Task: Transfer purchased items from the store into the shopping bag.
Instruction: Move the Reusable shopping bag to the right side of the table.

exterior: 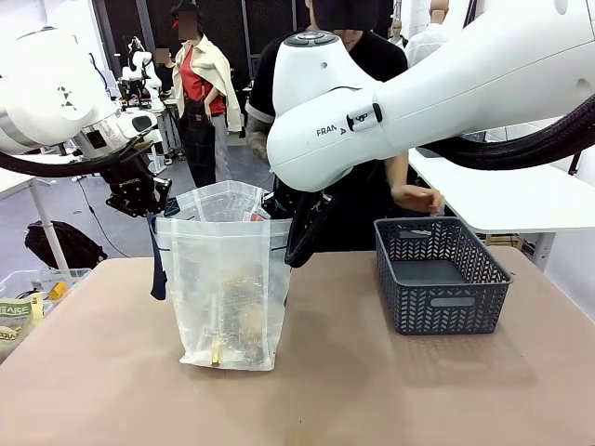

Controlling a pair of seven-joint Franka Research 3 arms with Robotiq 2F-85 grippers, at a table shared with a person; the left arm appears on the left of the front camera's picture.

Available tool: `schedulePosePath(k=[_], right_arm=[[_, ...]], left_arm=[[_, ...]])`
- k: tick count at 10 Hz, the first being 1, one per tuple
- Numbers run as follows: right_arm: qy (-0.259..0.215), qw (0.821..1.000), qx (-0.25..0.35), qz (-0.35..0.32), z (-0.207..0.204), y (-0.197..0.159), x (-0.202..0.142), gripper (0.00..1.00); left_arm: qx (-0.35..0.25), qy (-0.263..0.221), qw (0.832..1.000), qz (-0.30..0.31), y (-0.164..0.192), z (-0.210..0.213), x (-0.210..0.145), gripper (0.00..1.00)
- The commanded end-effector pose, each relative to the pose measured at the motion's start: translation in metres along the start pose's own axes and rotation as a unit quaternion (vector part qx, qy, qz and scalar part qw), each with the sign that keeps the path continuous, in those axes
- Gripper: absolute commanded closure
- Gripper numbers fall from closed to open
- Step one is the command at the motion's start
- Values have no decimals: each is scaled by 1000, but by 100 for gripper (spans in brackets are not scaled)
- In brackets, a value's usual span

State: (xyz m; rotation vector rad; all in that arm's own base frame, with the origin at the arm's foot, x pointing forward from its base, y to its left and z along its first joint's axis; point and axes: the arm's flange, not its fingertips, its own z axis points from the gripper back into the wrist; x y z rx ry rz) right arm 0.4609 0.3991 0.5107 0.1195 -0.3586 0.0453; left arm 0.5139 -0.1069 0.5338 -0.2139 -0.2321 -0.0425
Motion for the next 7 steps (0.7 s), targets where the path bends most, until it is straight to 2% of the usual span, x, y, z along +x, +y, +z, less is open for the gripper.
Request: schedulePosePath(k=[1,7], right_arm=[[-3,1000,2,-1,1,-1,1,100],[-3,1000,2,-1,1,-1,1,100]], left_arm=[[0,-2,1000,2,2,2,1,100],[0,-2,1000,2,2,2,1,100]])
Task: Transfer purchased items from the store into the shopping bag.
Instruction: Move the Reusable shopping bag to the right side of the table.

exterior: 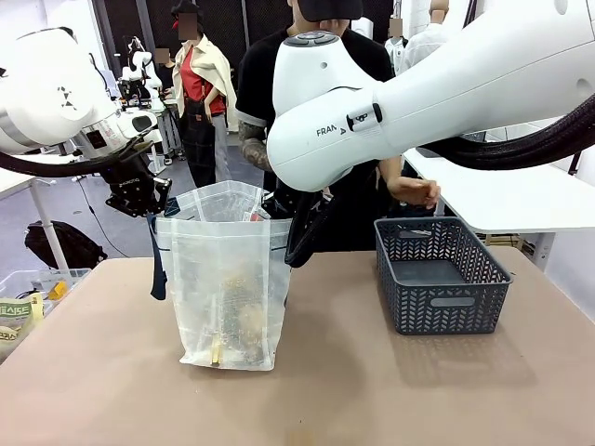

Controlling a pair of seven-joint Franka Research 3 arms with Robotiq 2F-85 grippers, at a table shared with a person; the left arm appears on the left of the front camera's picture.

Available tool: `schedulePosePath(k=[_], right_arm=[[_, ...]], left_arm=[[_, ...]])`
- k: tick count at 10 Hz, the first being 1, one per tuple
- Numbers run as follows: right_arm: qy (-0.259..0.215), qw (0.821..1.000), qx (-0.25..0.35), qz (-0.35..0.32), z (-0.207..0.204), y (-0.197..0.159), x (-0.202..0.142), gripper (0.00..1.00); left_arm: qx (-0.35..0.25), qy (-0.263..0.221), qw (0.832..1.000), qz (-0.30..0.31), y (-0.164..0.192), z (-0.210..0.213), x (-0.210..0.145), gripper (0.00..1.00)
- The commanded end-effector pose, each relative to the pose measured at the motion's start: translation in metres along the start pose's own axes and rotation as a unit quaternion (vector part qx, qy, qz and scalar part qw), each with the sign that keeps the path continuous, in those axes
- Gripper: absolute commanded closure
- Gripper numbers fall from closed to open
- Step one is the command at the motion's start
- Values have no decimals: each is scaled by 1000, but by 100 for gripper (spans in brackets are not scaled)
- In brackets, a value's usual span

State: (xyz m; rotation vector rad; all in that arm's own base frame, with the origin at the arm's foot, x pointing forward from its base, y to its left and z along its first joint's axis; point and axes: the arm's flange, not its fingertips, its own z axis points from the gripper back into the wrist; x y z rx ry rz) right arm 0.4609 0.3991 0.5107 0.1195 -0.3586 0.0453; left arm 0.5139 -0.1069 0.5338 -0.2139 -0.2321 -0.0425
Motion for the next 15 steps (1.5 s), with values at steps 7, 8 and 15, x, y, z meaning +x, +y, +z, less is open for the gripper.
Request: schedulePosePath(k=[7,8,15], right_arm=[[-3,1000,2,-1,1,-1,1,100],[-3,1000,2,-1,1,-1,1,100],[1,980,-15,201,4,51,6,100]], left_arm=[[0,-2,1000,2,2,2,1,100],[0,0,1000,0,0,0,0,100],[-134,133,981,-46,-18,-8,-2,100]])
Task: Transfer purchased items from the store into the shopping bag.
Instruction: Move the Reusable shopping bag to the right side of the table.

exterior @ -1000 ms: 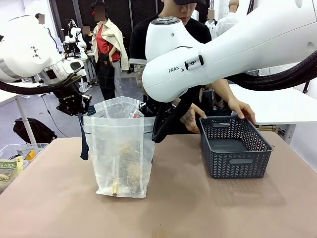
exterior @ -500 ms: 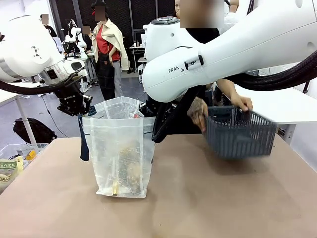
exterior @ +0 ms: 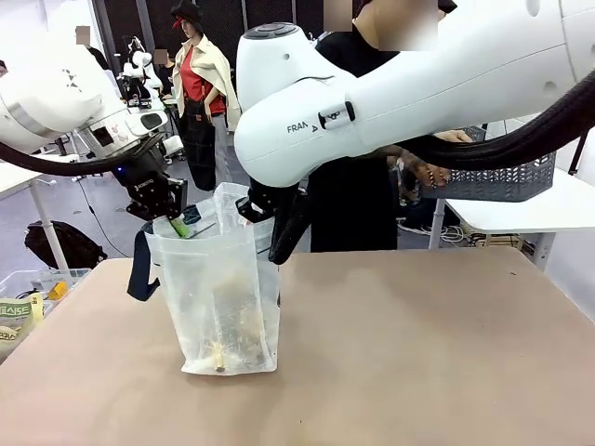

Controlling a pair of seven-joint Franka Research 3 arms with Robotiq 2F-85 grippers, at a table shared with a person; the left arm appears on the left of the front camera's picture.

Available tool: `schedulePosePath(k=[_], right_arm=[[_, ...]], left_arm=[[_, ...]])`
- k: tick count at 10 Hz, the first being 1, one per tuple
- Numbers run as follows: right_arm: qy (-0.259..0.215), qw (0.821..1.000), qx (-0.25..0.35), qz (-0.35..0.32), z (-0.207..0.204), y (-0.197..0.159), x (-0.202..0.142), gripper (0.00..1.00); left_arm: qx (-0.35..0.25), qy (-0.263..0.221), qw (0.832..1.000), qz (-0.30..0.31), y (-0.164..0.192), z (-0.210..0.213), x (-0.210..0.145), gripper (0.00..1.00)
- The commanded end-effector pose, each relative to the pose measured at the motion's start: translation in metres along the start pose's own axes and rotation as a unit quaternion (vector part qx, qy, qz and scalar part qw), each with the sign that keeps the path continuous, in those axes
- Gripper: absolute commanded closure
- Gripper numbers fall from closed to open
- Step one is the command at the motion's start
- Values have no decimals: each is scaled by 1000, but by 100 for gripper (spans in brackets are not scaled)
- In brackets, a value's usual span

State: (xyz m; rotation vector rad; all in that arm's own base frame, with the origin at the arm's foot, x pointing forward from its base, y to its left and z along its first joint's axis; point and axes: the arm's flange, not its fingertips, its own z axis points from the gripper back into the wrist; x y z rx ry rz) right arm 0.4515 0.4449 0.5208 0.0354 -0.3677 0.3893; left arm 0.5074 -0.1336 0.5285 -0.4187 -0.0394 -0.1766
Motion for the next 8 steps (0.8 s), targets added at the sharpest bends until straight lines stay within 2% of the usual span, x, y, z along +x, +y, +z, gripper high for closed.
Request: schedulePosePath(k=[1,4,5,8], right_arm=[[-6,999,-5,52,-4,4,15,100],[7,992,27,122,-10,9,17,100],[7,985,56,161,-11,11,16,100],[5,961,88,262,-15,23,11,100]], left_arm=[[-49,62,997,-22,8,-4,4,100],[-114,70,991,0,15,-10,6,100],[-140,68,988,27,19,-11,10,100],[-193,81,977,33,21,-11,14,100]])
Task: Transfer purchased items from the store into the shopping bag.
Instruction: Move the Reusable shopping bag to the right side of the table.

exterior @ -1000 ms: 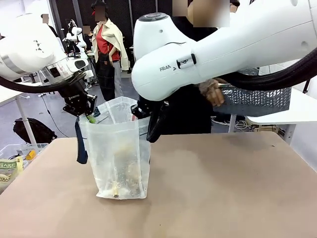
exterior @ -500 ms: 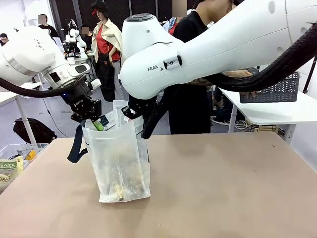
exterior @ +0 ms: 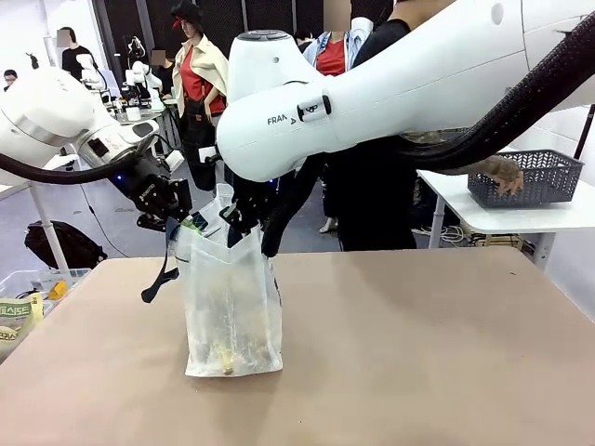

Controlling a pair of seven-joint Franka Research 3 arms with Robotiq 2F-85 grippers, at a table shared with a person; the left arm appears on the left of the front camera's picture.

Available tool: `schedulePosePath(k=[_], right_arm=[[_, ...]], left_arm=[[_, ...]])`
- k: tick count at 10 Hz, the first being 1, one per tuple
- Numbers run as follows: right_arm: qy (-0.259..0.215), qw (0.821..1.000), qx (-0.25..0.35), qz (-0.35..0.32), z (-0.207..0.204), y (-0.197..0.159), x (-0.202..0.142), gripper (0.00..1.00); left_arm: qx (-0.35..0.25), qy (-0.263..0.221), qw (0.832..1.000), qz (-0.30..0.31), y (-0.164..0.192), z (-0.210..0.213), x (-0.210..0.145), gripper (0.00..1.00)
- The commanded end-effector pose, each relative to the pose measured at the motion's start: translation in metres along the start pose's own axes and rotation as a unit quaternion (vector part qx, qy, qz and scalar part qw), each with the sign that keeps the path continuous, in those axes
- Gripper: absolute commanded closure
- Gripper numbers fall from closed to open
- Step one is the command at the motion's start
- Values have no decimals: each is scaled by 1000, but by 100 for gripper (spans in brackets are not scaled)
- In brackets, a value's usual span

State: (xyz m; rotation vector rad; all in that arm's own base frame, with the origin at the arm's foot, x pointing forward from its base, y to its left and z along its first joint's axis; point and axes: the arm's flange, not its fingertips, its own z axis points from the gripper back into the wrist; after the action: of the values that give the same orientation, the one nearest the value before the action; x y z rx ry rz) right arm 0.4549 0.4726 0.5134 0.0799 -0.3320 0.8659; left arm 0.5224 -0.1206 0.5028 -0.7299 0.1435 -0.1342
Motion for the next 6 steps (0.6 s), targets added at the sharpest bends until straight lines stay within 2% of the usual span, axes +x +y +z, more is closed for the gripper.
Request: schedulePosePath(k=[1,4,6], right_arm=[[-8,996,52,76,-4,4,1,100],[-13,987,85,139,-5,15,4,100],[-21,985,97,143,-6,16,6,100]], left_arm=[[-52,23,998,-8,-5,5,2,100],[-91,14,996,1,10,1,3,100],[-105,19,994,5,18,-2,4,97]])
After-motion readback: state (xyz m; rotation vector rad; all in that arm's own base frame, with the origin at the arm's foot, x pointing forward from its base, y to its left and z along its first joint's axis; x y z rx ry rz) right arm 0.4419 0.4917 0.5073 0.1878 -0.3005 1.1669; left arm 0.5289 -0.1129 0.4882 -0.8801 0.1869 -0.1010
